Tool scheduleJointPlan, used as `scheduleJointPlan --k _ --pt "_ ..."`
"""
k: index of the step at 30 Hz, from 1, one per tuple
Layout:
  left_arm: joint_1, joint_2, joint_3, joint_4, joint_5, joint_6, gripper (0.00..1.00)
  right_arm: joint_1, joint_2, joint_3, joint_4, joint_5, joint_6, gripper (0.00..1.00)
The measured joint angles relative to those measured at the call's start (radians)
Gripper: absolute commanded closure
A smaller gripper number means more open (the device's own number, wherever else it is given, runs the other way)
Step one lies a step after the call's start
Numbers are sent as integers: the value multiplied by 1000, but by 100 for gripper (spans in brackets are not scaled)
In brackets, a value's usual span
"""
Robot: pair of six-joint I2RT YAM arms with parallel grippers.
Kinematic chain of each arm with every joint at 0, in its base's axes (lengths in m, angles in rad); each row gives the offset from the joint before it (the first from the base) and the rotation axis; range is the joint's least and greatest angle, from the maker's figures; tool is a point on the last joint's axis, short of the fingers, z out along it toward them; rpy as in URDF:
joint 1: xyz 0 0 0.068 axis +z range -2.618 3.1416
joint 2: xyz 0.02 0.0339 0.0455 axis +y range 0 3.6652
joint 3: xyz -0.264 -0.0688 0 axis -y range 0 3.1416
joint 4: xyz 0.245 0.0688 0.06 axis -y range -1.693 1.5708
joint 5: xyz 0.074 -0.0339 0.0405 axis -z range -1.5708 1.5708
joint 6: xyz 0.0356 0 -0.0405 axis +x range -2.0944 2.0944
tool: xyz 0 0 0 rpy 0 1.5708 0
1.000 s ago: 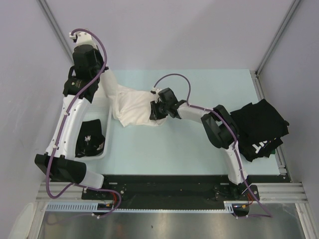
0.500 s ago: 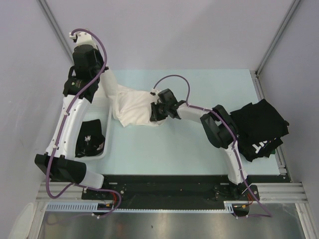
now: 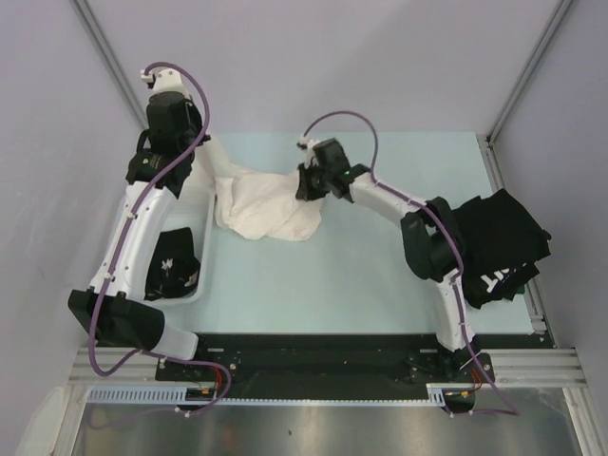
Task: Fold and stack the t-shirts
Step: Flatten out the tshirt
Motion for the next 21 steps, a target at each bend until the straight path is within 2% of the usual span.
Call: scheduleJointPlan --k 7,11,21 --pt "0 26 -1 3 0 12 100 -249 -58 359 -90 52 -37 100" --pt "0 83 66 0 5 18 100 -386 -70 530 -105 77 -48 100" --pt "0 256 343 6 61 16 100 -537 -91 606 -131 72 -25 100"
